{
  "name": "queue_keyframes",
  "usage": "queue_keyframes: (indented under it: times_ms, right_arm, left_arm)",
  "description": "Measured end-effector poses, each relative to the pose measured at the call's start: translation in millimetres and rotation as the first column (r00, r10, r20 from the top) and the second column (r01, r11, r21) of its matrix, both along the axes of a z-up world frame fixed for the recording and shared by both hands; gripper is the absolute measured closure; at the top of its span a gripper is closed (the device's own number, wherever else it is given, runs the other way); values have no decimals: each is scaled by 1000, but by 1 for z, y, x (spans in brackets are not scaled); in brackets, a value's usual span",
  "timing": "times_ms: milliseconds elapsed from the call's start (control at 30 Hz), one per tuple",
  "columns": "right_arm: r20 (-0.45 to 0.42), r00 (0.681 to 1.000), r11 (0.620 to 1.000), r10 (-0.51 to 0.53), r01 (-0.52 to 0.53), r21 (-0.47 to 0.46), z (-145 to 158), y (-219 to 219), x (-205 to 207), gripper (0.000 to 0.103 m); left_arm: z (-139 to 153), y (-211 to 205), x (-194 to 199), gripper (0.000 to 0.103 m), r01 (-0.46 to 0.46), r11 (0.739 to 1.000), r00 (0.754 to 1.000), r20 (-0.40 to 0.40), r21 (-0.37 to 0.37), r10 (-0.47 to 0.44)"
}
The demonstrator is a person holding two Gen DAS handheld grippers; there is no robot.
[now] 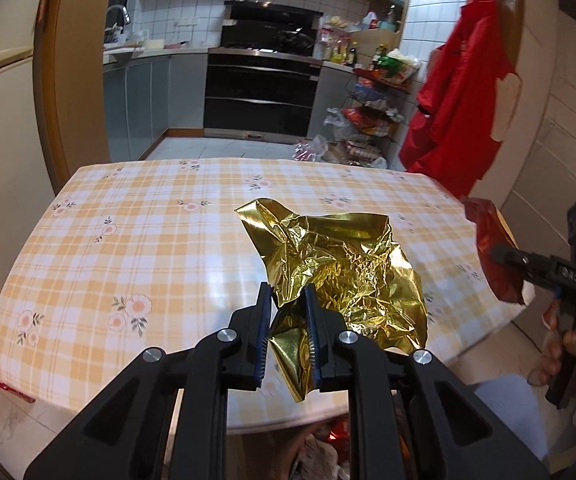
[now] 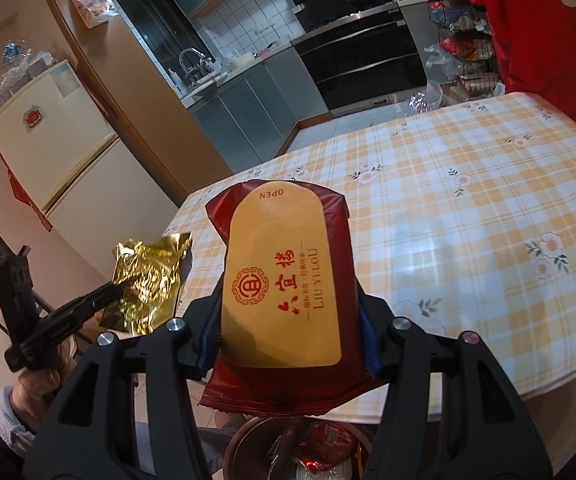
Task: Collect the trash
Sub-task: 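Carry the pastry packet and gold foil over the bucket and open both tools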
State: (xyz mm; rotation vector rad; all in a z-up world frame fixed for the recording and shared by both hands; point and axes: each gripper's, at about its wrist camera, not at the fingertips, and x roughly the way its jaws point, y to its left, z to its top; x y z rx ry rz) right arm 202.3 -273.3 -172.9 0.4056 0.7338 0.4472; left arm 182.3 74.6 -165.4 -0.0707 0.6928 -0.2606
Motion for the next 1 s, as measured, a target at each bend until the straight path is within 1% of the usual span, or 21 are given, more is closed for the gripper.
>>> queue_keyframes:
  times_ms: [67,200,267,367,467,567,633,667,700,733,767,833,867,900,933,967,1000]
  right_arm:
    - [14,1000,1000,0,0,-1,6,-1,-10,47]
    - [42,999,1000,2,-2,-8,16,-2,-29,47]
    - [61,998,1000,5,-4,-14,21,-3,-42,47]
    - [79,997,1000,5,-4,-14,22,-5,-55,47]
    - [79,997,1000,-1,1,-8,17,-9,-66,47]
    - [70,998,1000,-5,6,-11,13,-15,-74,47]
    - [66,998,1000,-15,16,-15,12,-21,-80,47]
    - [64,998,1000,-21,22,-14,12,-24,-82,47]
    - [63,998,1000,-26,27,-15,11,-26,-83,47]
    - [63,997,999,-34,35,-17,11,-29,-85,47]
    - [65,997,999,-39,40,-20,11,-32,-87,47]
    - [64,997,999,-42,44,-28,9,-35,-91,47]
    - [61,997,998,-39,41,-36,7,-35,-92,47]
    - [57,998,998,-34,37,-45,6,-34,-94,47]
    - [52,998,998,-26,29,-57,3,-32,-95,47]
    - [43,999,997,-13,16,-73,0,-29,-96,47]
    - [32,999,996,3,0,-89,-4,-25,-97,47]
  left_arm:
    - [2,-6,-16,87,13,1000,1000,11,-3,-13]
    - [3,-22,-52,87,59,998,998,32,25,-60]
    - [-1,-31,-67,86,83,996,996,31,38,-84]
    - [-11,-42,-85,86,113,993,994,7,41,-113]
    - [-31,-53,-100,86,145,988,989,-35,48,-143]
    - [-49,-64,-113,85,171,985,983,-79,21,-169]
    - [-60,-72,-118,84,186,982,977,-104,17,-184]
    - [-64,-76,-120,79,197,980,973,-120,2,-195]
    - [-67,-78,-121,62,206,979,970,-132,-12,-205]
    - [-69,-80,-122,51,210,978,967,-142,-22,-211]
    - [-70,-81,-124,38,206,978,968,-143,-29,-208]
    - [-68,-78,-128,33,190,980,973,-126,-54,-195]
    - [-67,-75,-128,26,173,983,976,-126,-56,-179]
    - [-64,-72,-128,19,139,989,982,-119,-53,-145]
    - [-60,-69,-129,15,113,992,987,-107,-55,-118]
    - [-55,-64,-129,10,84,995,992,-94,-58,-89]
    - [-49,-58,-129,7,45,997,996,-76,-57,-49]
